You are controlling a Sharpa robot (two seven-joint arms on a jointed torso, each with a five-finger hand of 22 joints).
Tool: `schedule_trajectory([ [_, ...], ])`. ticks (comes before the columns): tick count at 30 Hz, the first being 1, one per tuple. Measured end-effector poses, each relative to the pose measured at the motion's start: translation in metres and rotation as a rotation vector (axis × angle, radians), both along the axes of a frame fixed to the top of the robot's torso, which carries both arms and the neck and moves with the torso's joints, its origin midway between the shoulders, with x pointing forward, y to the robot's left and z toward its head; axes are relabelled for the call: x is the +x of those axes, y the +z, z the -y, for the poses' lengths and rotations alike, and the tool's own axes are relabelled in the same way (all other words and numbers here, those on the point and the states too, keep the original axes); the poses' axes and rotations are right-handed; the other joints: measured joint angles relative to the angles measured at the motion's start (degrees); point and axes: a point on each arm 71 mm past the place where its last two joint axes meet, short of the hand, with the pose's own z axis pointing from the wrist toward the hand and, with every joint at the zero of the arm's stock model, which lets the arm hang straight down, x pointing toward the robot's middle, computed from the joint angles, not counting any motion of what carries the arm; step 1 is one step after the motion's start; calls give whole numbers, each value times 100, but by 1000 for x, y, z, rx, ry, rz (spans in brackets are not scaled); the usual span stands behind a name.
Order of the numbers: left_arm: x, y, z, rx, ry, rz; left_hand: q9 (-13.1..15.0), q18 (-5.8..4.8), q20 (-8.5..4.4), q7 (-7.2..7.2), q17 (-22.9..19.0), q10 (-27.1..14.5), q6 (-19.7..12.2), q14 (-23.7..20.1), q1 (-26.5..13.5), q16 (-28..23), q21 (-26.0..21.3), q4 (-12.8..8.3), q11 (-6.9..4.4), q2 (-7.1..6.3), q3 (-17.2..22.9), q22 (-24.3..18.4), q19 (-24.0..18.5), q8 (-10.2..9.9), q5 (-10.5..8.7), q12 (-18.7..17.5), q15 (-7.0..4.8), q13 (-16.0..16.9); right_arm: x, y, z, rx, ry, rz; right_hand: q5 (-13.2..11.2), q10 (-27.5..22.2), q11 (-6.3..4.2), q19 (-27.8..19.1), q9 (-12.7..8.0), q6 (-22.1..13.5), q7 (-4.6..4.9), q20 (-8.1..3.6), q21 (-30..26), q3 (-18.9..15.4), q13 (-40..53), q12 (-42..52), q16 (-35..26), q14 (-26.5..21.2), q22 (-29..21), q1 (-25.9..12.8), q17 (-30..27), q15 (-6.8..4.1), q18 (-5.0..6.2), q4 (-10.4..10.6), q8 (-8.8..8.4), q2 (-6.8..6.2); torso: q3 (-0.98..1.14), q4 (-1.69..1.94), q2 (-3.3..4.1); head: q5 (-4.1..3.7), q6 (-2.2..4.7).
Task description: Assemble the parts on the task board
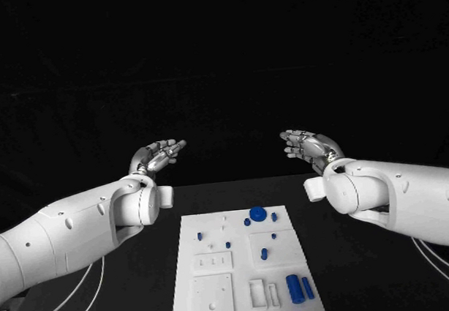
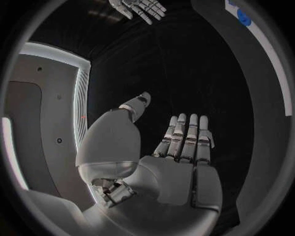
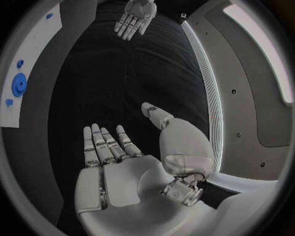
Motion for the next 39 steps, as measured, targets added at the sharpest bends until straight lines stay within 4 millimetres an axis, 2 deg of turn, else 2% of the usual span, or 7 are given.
schedule_trajectory([
  [9,17,11,-6,5,-55,-54,71,1,88,154,101,223,172,192,170,136,117,-1,109,92,-69,43,176,79,1,48,69,29,15,10,7,-11,114,-91,104,1151,-119,298,376,620,49,6,385,105,124,244,373,586,680,461,336,-41,14,-312,468,-69,0,-1,1,1,0],
  [14,14,7,-7,4,-82,-73,148,1,-5,278,250,1001,694,922,302,522,429,-122,302,299,-186,42,867,328,57,423,163,183,30,11,13,-228,143,-9,121,1691,-150,672,481,1022,79,-27,525,172,167,380,611,987,760,680,454,-53,233,-459,678,-157,-4,2,0,36,-78],
  [18,10,7,-10,2,-100,-77,159,186,-125,368,347,1705,1252,1671,471,853,712,-461,288,468,-223,43,1477,501,130,681,81,275,31,12,11,-418,194,66,158,2278,-238,1244,520,1470,116,-58,581,229,223,518,877,1532,701,867,566,-166,469,-591,832,-251,-8,5,-1,46,-98],
  [24,-2,8,-10,-4,-152,-80,30,223,-298,356,442,2302,1768,2317,754,1069,976,-1310,174,555,-139,42,1934,517,185,709,-99,293,27,13,-7,-659,305,166,146,3194,-485,2526,520,2153,215,-131,903,250,371,687,1466,2780,612,1102,941,-647,981,-776,967,-346,-12,5,15,58,-107],
  [30,-16,11,-7,-21,-208,-84,-60,223,-306,337,443,2369,1829,2327,682,987,976,-1642,164,627,-24,40,1942,431,206,581,-106,247,22,14,-30,-863,409,279,13,3828,-741,3917,485,2664,279,-378,1444,226,511,716,2188,4120,697,1323,1544,-1174,1253,-908,1008,-433,-11,14,90,59,-70],
  [37,-31,16,0,-25,-275,-78,-90,222,-306,337,443,2411,1829,2327,576,978,976,-1673,166,637,-3,40,1942,389,206,542,-106,231,16,7,-46,-1069,489,383,-78,4230,-946,4944,460,3029,202,-722,2029,171,626,715,2987,5019,818,1543,2216,-1478,1291,-963,1008,-521,-6,85,244,-10,24],
  [39,-33,16,4,-26,-292,-77,-93,221,-306,337,443,2411,1829,2327,570,966,976,-1699,166,631,2,39,1942,388,206,514,-106,226,14,3,-49,-1116,505,401,-248,4455,-1022,5519,427,3256,134,-987,2614,197,695,620,3771,5400,820,1707,2853,-1613,1295,-989,973,-625,-8,114,291,-34,42],
])
